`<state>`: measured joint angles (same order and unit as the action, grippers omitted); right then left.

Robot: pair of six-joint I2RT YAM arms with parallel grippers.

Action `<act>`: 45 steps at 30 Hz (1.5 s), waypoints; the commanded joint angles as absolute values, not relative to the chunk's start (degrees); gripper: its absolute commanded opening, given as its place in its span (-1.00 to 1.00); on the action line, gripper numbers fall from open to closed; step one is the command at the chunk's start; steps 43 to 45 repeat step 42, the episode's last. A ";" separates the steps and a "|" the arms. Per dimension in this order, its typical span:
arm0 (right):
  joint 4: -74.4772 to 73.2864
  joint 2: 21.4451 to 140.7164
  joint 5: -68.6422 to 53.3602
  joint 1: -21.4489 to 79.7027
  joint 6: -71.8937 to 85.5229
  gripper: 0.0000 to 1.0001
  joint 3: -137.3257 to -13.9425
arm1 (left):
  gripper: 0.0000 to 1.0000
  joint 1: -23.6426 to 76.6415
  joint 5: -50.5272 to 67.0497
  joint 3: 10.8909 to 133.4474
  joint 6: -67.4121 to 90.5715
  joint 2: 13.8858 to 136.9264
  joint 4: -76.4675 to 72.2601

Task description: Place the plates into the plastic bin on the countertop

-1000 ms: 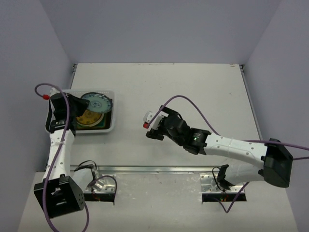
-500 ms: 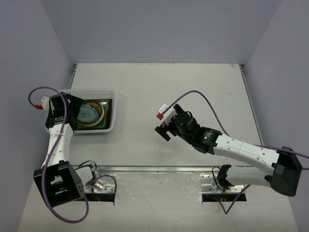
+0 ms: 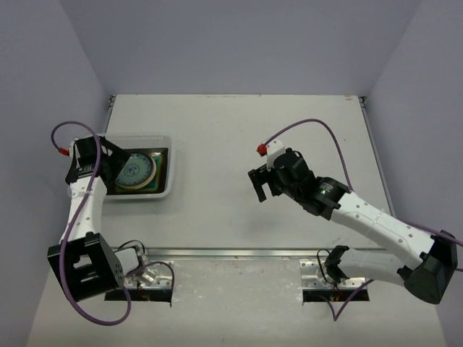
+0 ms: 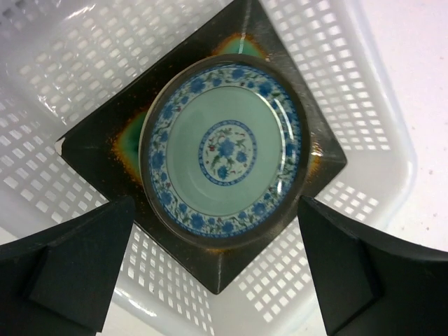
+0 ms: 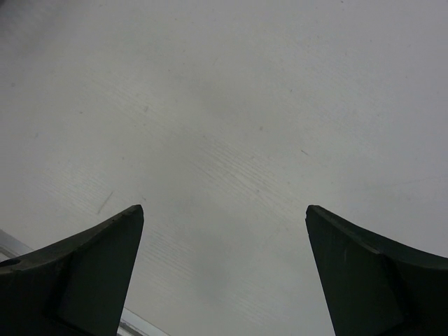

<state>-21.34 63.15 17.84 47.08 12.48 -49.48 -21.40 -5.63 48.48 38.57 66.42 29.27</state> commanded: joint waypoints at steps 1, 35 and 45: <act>-28.18 60.40 21.41 45.71 17.34 0.98 -54.84 | 1.00 -20.77 -3.71 53.56 30.90 61.24 30.91; -53.81 24.93 41.26 44.12 16.11 0.98 -55.32 | 1.00 19.25 -38.09 48.62 14.33 19.06 35.55; -51.34 25.06 42.41 44.12 16.68 0.98 -53.16 | 1.00 19.25 -38.49 47.43 16.05 20.08 34.56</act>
